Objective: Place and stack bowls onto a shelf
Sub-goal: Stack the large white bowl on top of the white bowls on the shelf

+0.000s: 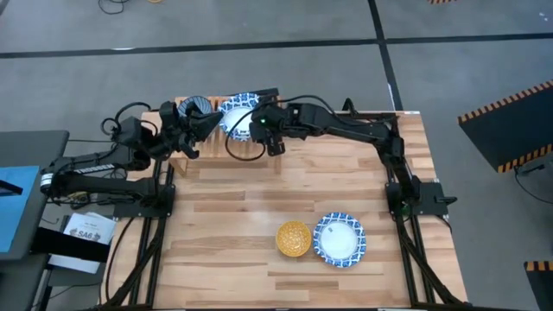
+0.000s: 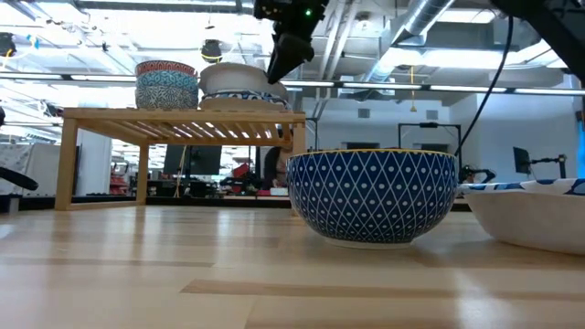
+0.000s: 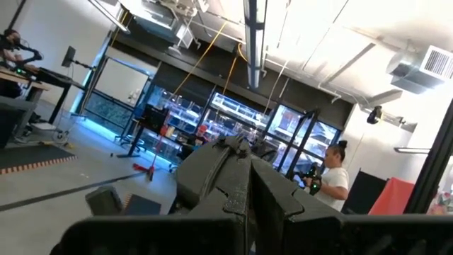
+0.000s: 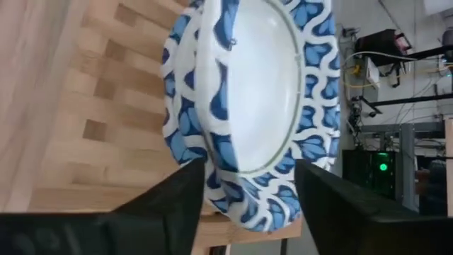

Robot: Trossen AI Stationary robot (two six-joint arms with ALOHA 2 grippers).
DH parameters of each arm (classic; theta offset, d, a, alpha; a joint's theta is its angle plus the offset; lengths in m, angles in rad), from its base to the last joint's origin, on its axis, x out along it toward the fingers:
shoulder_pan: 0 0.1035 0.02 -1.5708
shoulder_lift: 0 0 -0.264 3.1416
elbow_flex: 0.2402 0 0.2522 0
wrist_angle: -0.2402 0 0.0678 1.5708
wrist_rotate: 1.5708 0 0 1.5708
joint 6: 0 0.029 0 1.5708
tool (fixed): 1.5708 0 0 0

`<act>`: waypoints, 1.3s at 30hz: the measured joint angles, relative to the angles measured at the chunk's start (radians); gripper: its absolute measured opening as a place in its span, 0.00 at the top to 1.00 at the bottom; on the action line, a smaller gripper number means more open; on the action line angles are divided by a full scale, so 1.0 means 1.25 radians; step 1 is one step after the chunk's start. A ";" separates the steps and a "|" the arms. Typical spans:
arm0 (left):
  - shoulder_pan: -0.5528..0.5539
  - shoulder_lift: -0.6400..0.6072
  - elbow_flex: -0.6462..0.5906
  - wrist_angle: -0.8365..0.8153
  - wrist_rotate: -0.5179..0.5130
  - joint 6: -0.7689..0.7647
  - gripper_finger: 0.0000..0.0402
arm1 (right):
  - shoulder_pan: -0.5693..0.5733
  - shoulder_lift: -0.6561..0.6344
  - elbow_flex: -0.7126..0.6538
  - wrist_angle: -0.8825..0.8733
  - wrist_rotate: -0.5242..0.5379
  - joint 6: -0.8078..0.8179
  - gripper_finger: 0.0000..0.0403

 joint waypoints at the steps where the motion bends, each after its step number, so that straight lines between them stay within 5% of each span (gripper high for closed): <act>1: 0.000 0.000 0.000 -0.001 0.000 0.000 1.00 | 0.001 -0.007 0.000 -0.010 -0.001 0.000 0.37; 8: 0.000 0.000 0.000 -0.011 0.000 0.028 1.00 | -0.018 -0.059 0.001 -0.068 -0.054 0.049 0.33; 14: 0.000 0.008 0.000 -0.063 -0.060 0.036 1.00 | -0.077 -0.151 -0.009 -0.159 -0.223 0.211 0.34; 20: -0.023 0.047 0.002 -0.073 -0.107 0.056 1.00 | -0.129 -0.299 -0.160 -0.135 -0.274 0.310 0.54; 26: -0.144 0.129 0.043 -0.207 -0.441 0.087 1.00 | -0.152 -0.507 -0.489 0.035 -0.276 0.433 0.94; 31: -0.241 0.212 0.063 -0.266 -0.726 0.060 1.00 | -0.151 -0.666 -0.749 0.206 -0.275 0.581 0.94; 39: -0.257 0.312 0.063 -0.262 -0.939 0.065 1.00 | -0.119 -0.763 -0.878 0.267 -0.245 0.700 0.96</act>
